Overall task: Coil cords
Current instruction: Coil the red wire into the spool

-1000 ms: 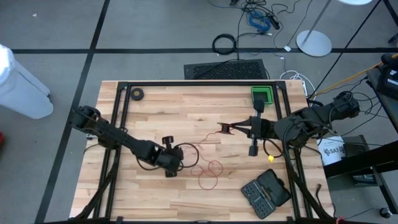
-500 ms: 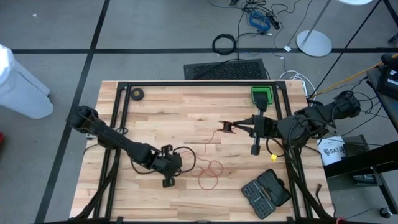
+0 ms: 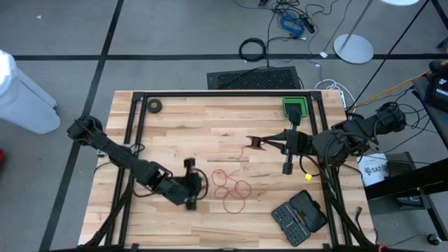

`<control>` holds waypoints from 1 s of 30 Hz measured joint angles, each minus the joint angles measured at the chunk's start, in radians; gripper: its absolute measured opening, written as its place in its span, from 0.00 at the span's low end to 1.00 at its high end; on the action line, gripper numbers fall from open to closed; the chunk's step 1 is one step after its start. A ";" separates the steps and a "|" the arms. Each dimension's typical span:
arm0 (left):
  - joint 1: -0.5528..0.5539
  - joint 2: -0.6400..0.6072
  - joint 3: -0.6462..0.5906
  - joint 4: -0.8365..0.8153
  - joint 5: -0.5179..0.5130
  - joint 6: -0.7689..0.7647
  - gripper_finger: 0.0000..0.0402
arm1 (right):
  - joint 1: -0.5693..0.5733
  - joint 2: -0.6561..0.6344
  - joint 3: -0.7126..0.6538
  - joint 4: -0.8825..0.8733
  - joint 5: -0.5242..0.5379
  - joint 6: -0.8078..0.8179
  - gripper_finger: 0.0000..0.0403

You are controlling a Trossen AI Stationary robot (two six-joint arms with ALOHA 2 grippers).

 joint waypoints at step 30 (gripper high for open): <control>0.196 0.249 0.001 0.806 -0.146 0.325 0.56 | -0.001 0.004 0.000 0.001 -0.003 0.003 0.00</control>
